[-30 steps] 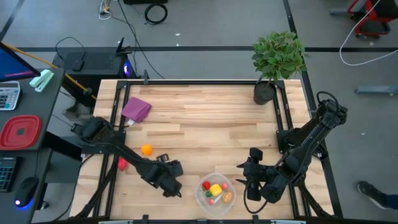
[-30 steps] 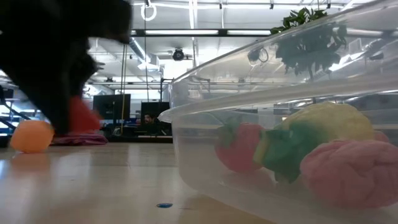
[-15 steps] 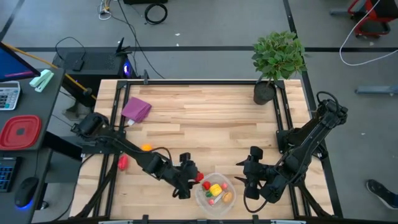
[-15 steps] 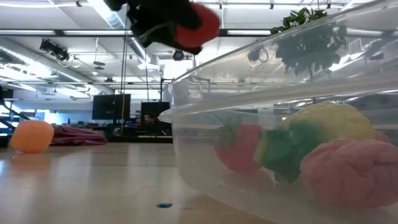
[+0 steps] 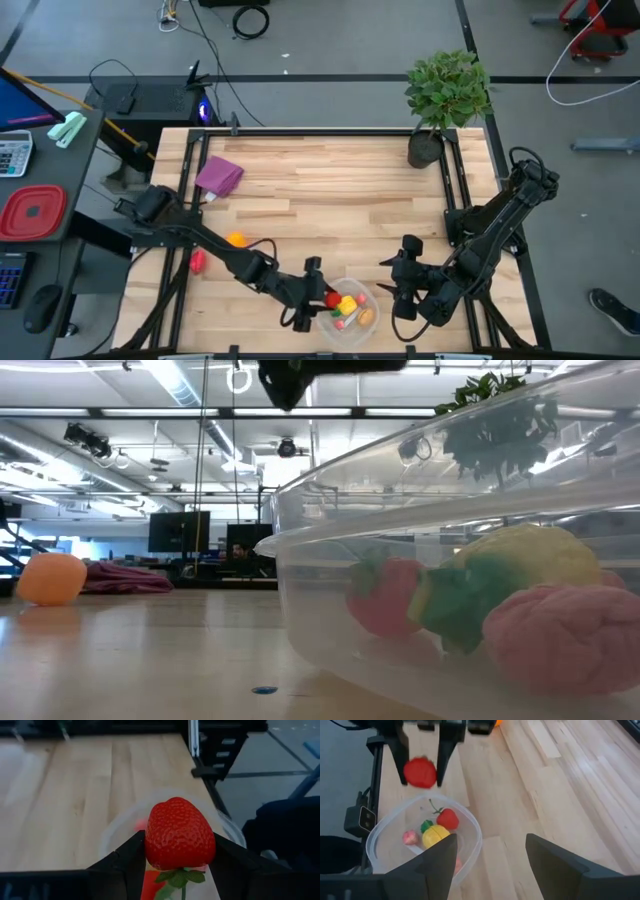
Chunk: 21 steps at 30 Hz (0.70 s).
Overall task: Pick and placing Produce into tupperware
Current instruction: Put the strawberry into the transparent bin
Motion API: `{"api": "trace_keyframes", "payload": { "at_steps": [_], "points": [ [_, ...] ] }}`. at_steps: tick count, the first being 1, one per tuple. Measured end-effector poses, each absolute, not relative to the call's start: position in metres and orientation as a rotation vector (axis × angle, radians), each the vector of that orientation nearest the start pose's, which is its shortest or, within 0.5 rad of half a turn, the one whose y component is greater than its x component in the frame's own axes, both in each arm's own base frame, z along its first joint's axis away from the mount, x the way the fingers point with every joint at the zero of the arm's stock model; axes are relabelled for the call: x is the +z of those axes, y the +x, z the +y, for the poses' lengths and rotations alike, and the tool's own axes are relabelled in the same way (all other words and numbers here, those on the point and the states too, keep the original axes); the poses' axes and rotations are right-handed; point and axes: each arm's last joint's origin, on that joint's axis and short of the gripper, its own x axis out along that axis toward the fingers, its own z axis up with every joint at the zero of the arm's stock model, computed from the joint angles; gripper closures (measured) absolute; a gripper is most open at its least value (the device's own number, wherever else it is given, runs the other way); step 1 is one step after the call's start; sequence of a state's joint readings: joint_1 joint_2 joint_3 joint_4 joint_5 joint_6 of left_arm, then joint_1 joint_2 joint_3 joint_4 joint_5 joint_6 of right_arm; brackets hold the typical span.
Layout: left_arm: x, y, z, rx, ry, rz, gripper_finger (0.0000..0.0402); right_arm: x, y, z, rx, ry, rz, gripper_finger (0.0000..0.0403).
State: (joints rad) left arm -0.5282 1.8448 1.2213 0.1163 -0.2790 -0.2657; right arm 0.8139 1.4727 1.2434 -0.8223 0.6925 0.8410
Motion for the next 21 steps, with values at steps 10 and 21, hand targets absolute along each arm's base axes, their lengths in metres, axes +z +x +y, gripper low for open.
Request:
{"api": "trace_keyframes", "payload": {
  "at_steps": [10,21],
  "points": [
    [0.188,0.369,-0.209,-0.21,-0.118,0.492,0.0213,0.291,0.213,0.199,-0.213,0.073,0.723,0.0157],
    [0.165,0.37,-0.217,-0.3,-0.134,0.566,0.0207,0.291,0.213,0.198,-0.216,0.07,0.72,0.0157]
  ]
}}
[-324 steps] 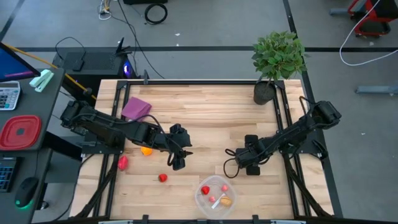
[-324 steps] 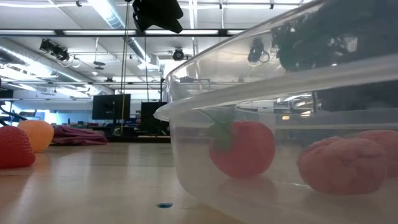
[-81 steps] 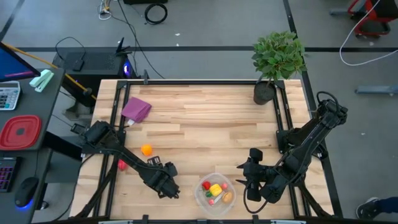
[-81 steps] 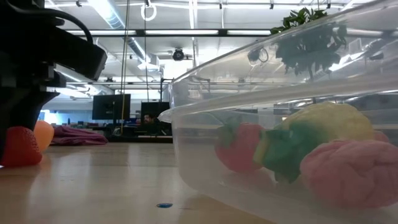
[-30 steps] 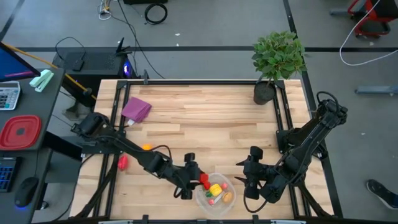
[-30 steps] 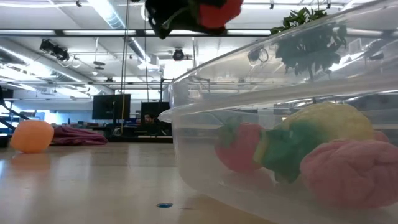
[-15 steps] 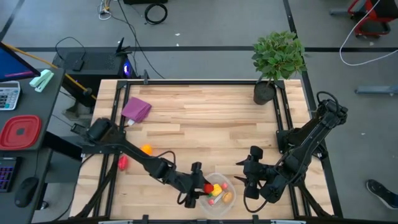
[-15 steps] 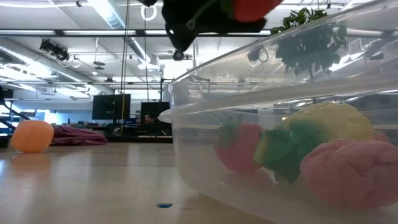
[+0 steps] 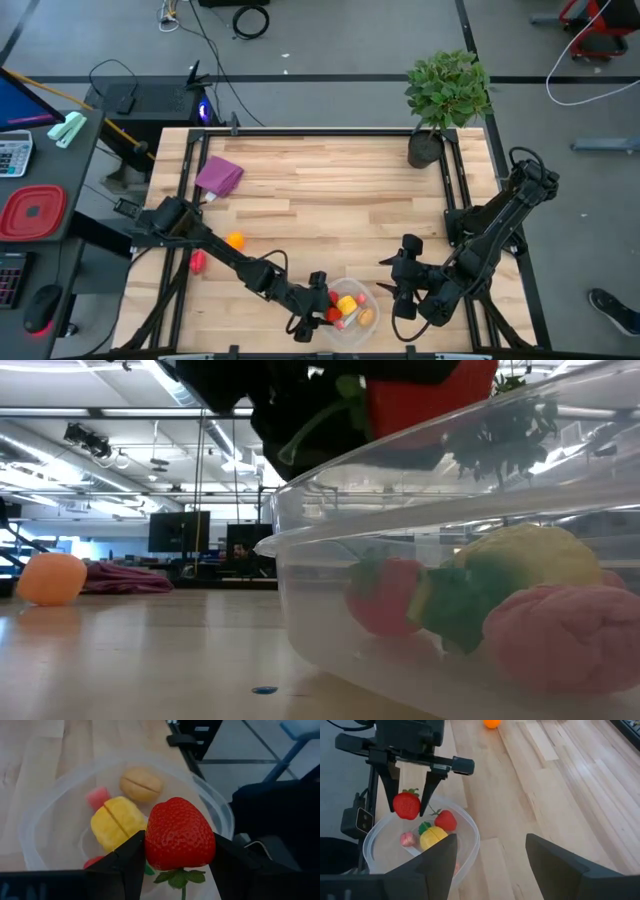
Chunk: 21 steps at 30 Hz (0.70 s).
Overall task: Pick and placing Produce into tupperware
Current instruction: Put the strawberry into the transparent bin
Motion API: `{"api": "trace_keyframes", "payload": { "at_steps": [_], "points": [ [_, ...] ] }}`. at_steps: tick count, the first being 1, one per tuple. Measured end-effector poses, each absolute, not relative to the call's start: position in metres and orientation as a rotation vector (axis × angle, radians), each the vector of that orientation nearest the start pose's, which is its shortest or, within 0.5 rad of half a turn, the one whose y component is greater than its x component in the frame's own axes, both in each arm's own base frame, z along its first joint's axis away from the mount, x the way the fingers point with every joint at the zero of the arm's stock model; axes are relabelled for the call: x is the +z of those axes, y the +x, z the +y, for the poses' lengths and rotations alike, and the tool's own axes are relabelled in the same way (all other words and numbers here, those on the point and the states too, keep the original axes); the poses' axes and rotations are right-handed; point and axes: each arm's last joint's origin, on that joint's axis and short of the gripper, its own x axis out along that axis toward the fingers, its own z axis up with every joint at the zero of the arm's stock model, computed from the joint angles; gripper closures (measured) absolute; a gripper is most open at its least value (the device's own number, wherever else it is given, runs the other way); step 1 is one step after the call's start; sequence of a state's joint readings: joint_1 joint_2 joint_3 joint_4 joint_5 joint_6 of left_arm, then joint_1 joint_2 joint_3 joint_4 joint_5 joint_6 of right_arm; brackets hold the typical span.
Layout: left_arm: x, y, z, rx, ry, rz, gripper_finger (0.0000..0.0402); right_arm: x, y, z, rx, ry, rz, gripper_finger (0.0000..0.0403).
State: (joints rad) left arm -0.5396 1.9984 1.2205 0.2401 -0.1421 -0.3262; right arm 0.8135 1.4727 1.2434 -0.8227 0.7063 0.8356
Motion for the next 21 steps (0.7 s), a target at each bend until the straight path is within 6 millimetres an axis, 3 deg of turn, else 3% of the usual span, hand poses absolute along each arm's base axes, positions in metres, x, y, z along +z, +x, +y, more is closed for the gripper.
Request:
{"api": "trace_keyframes", "payload": {
  "at_steps": [16,21],
  "points": [
    [0.1629,0.3694,-0.2153,-0.367,-0.067,0.594,0.0205,0.291,0.2134,0.1986,-0.215,0.07,0.72,0.0157],
    [0.1618,0.3722,-0.2092,-0.349,-0.067,0.605,0.0186,0.291,0.2134,0.1986,-0.215,0.07,0.72,0.0157]
  ]
}}
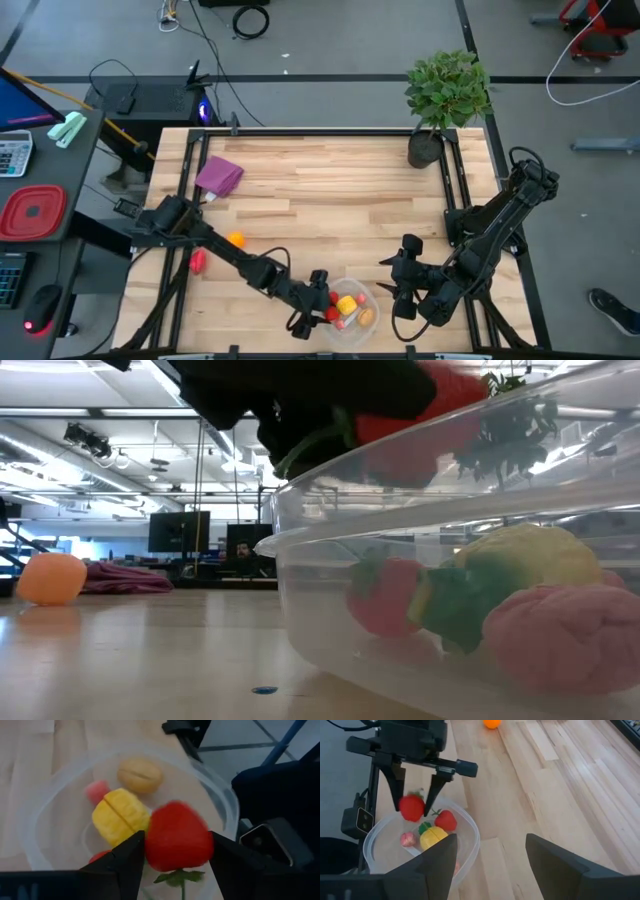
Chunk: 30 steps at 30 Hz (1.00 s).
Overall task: Pick and placing Produce into tupperware
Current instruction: Put the strawberry into the transparent bin, then put the orange into the transparent bin
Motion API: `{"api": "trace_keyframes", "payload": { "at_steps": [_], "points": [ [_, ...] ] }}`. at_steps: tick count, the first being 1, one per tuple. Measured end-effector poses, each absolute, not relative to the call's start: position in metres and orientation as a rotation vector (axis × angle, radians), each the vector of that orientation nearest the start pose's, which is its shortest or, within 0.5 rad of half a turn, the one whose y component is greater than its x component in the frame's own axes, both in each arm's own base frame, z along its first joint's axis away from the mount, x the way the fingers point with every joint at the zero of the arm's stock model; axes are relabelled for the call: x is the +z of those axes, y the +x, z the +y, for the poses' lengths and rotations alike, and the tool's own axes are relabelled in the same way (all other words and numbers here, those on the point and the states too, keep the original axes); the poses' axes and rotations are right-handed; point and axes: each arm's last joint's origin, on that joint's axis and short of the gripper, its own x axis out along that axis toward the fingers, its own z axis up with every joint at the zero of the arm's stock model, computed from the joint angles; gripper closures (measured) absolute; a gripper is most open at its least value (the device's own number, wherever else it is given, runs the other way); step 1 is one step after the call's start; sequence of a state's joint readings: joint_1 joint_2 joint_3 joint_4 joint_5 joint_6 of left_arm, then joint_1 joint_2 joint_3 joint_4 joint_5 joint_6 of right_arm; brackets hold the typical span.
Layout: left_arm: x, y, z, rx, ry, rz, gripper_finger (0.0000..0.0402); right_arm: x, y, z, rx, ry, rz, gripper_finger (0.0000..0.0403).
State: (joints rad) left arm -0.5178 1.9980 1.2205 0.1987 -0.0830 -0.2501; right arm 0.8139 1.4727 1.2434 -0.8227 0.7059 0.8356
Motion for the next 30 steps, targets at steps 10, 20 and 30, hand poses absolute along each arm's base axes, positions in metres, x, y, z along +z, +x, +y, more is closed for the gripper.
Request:
{"api": "trace_keyframes", "payload": {
  "at_steps": [10,20,30],
  "points": [
    [0.161,0.375,-0.203,-0.341,-0.071,0.616,0.0184,0.291,0.213,0.199,-0.215,0.07,0.72,0.0157],
    [0.183,0.381,-0.206,-0.347,-0.079,0.581,0.02,0.291,0.213,0.199,-0.215,0.07,0.72,0.0157],
    [0.248,0.377,-0.18,-0.102,0.02,1.02,0.0219,0.291,0.214,0.198,-0.196,0.023,0.722,0.0157]
  ]
}}
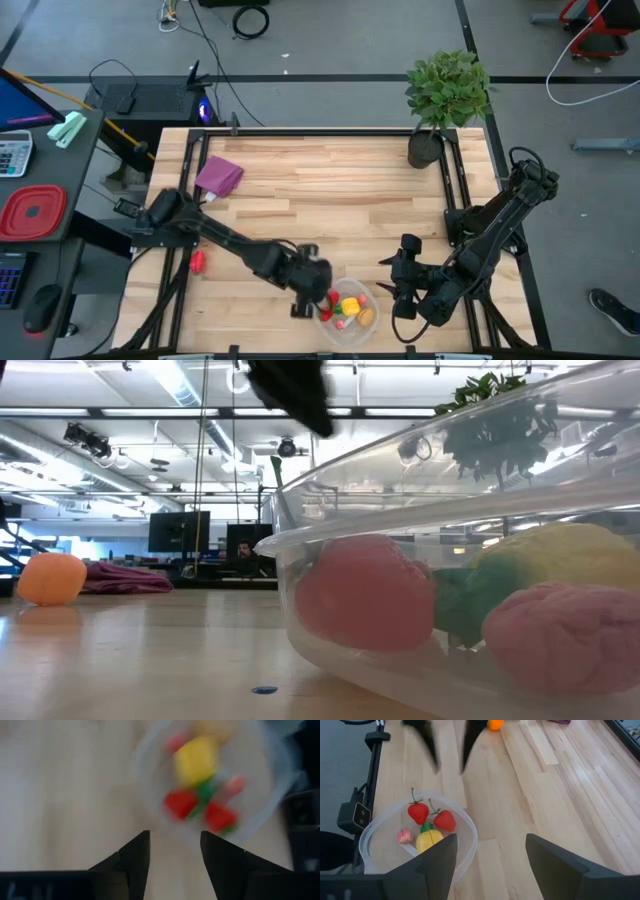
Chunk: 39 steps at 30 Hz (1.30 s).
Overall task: Pick and placing Produce into tupperware
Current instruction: Put the orange into the transparent bin
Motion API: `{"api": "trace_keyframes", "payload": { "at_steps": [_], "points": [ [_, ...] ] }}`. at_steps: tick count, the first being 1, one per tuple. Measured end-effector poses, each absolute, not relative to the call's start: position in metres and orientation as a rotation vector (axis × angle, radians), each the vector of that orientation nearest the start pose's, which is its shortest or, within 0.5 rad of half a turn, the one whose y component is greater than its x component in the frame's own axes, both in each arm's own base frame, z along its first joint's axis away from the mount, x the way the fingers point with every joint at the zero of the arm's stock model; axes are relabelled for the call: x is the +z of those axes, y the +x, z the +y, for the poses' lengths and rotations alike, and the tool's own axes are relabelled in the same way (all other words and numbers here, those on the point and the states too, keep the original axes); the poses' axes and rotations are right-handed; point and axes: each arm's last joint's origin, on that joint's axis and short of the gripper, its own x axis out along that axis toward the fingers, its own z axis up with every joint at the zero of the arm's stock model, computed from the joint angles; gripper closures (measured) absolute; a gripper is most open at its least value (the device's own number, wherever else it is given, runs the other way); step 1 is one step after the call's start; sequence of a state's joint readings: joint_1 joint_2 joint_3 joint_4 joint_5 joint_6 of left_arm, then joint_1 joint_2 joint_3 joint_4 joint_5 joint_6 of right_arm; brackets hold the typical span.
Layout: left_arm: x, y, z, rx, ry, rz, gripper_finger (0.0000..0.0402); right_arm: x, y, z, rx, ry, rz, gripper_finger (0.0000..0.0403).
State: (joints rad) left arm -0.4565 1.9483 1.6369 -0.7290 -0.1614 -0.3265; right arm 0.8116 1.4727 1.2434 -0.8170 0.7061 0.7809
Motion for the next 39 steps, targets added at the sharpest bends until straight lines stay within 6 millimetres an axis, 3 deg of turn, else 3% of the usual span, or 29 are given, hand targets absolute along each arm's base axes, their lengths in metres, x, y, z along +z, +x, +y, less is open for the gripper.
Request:
{"api": "trace_keyframes", "payload": {
  "at_steps": [6,9,13,16,20,25,39],
  "points": [
    [0.276,0.341,-0.14,0.305,0.025,1.436,0.0188,0.292,0.214,0.198,-0.195,0.027,0.719,0.0157],
    [0.278,0.329,-0.128,0.408,0.045,1.564,0.0168,0.292,0.215,0.197,-0.2,0.029,0.719,0.0157],
    [0.268,0.324,-0.128,0.22,0.117,1.665,0.0146,0.292,0.215,0.197,-0.201,0.029,0.72,0.0157],
    [0.246,0.317,-0.128,0.174,0.186,1.774,0.0142,0.292,0.215,0.198,-0.197,0.03,0.723,0.0157],
    [0.215,0.299,-0.122,0.213,0.148,1.936,0.0141,0.291,0.214,0.198,-0.183,0.041,0.738,0.0157],
    [0.186,0.28,-0.115,0.398,0.094,2.042,0.015,0.291,0.214,0.198,-0.178,0.045,0.745,0.0157],
    [0.176,0.271,-0.111,0.408,0.142,2.083,0.0164,0.291,0.214,0.198,-0.183,0.038,0.74,0.0157]
  ]
}}
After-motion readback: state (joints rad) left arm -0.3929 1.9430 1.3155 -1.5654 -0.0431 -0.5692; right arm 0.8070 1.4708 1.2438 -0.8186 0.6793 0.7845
